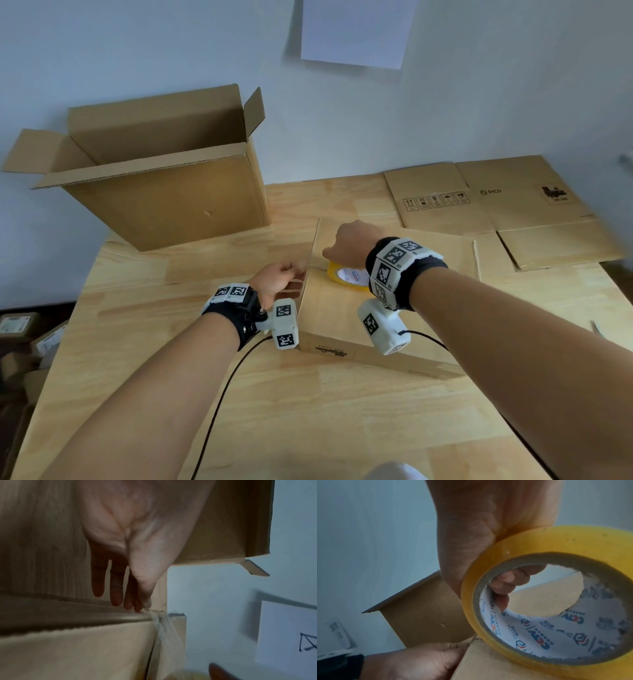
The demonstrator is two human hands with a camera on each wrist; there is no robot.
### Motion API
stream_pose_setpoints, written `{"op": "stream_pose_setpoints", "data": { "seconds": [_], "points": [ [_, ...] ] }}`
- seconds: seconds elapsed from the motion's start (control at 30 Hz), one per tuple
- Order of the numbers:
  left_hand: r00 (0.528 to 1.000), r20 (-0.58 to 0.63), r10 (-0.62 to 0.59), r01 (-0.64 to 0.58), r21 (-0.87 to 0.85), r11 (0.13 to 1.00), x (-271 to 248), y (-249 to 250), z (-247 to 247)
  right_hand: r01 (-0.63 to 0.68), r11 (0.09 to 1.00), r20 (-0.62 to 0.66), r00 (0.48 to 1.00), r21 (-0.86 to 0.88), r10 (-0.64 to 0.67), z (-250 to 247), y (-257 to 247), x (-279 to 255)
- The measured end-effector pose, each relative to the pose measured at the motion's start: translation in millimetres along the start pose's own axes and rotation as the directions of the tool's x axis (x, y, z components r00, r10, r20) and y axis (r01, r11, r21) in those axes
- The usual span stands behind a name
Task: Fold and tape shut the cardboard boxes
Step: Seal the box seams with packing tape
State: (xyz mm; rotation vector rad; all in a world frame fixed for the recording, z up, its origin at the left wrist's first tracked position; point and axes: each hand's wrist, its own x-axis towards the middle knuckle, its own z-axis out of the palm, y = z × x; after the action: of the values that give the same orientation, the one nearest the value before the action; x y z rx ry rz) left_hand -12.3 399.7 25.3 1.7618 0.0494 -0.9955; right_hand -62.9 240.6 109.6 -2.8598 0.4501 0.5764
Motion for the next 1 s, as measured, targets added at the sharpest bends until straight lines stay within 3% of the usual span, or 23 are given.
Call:
{"op": "stream_pose_setpoints", "data": {
  "seconds": [0.17, 0.37, 0.5, 0.57, 0.63, 0.67, 0.73, 0.8, 0.87, 1.0],
  "points": [
    [1.000, -0.002, 0.004, -0.003, 0.233, 0.973, 7, 0, 1, 0.000, 1.000, -0.011, 1.000, 0.016, 0.001, -1, 0, 3],
    [1.000, 0.015, 0.013, -0.019, 0.477, 0.878, 10, 8, 6, -0.010, 1.000, -0.022, 1.000, 0.015, 0.010, -1, 1, 3],
    [0.991, 0.039, -0.131, 0.078, 0.622, 0.779, 3, 17, 0, -0.013, 1.000, -0.024, 1.000, 0.011, 0.013, 0, 1, 3],
    [0.976, -0.004, -0.217, 0.163, 0.673, 0.722, -1, 12, 0, -0.014, 1.000, -0.026, 1.000, 0.011, 0.014, 0, 0, 3],
    [0.966, -0.031, -0.257, 0.217, 0.637, 0.740, -5, 8, 0, -0.014, 1.000, -0.023, 1.000, 0.016, 0.015, 0, 0, 3],
    [0.975, -0.006, -0.221, 0.185, 0.573, 0.798, -6, 8, -2, -0.013, 1.000, -0.021, 1.000, 0.018, 0.013, 0, 0, 3],
    [0.996, 0.046, -0.076, 0.052, 0.394, 0.918, -8, 12, -8, -0.011, 1.000, -0.022, 1.000, 0.016, 0.011, -1, 0, 4],
    [0.998, 0.018, 0.055, -0.058, 0.230, 0.971, -13, 17, -11, -0.011, 1.000, -0.020, 1.000, 0.012, 0.012, -1, -1, 4],
    [0.995, -0.009, 0.102, -0.101, 0.100, 0.990, -15, 20, -6, -0.017, 1.000, -0.019, 1.000, 0.012, 0.017, -1, -1, 3],
    [0.996, -0.021, 0.084, -0.085, -0.034, 0.996, -16, 18, 7, -0.020, 1.000, -0.015, 1.000, 0.010, 0.020, -2, 1, 1]
  ]
}}
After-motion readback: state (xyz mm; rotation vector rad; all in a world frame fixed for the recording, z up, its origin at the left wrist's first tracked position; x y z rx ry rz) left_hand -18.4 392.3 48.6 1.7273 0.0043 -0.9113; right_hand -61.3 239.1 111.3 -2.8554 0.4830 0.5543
